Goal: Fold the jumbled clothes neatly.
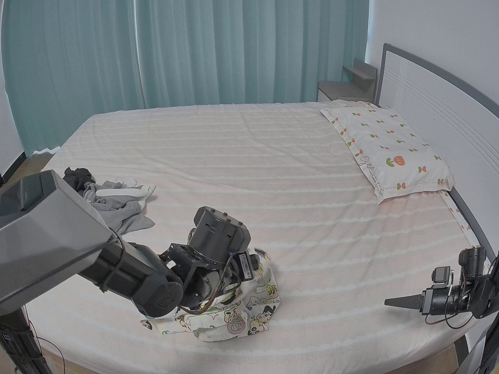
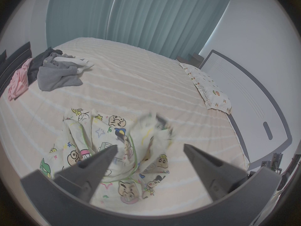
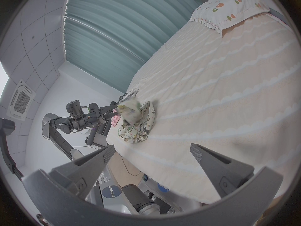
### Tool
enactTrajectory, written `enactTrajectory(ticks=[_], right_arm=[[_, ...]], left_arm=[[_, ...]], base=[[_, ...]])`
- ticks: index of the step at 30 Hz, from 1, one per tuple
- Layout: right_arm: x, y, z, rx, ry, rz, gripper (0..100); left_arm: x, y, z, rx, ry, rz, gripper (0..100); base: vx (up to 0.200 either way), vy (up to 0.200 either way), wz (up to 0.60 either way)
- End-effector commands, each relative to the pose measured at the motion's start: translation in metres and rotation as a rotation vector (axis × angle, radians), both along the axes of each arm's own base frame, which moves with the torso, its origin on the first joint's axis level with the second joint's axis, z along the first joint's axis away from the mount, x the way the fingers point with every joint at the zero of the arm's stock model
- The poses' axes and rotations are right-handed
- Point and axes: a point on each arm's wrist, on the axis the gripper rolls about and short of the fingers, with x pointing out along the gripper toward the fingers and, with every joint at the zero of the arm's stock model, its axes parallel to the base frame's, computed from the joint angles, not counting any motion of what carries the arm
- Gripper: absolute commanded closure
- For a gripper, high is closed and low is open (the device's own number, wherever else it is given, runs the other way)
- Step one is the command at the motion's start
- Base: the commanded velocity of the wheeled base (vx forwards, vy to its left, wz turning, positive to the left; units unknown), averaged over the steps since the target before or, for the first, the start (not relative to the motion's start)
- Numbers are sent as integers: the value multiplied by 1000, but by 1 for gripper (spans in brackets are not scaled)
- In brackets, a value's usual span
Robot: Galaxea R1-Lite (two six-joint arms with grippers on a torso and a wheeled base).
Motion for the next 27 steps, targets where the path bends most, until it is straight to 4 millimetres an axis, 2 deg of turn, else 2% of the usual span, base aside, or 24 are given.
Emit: enactTrajectory(ticks=[1, 2, 4, 5, 6, 8, 9, 11, 16, 18, 27], right_arm=[[0, 0, 0, 1, 2, 0, 0], [0, 0, 0, 0, 1, 0, 0], [0, 0, 0, 0, 1, 0, 0], [0, 0, 0, 1, 2, 0, 0], [0, 0, 0, 1, 2, 0, 0], [0, 0, 0, 1, 2, 0, 0], [0, 0, 0, 0, 1, 1, 0], [0, 0, 0, 1, 4, 0, 0], [-1, 0, -1, 1, 4, 1, 0], [-1, 0, -1, 1, 7, 1, 0], [-1, 0, -2, -5, 1, 7, 0]], left_arm=[[-2, -2, -1, 0, 4, -5, 0], [-4, 0, 6, -12, -11, -6, 0], [-4, 0, 6, -12, -11, -6, 0], [-9, 12, 28, -47, -44, 5, 0], [-10, 19, 35, -58, -58, 16, 0], [-12, 27, 41, -64, -68, 31, 0], [-17, 40, 49, -78, -81, 49, 0], [-25, 49, 52, -83, -83, 57, 0], [-46, 65, 48, -79, -54, 43, 0], [-49, 68, 46, -77, -50, 42, 0], [-51, 69, 41, -113, -25, 77, 0]], base=[[0, 0, 0], [0, 0, 0], [0, 0, 0], [0, 0, 0], [0, 0, 0], [0, 0, 0], [0, 0, 0], [0, 0, 0], [0, 0, 0], [-200, 0, 0], [-22, 0, 0]])
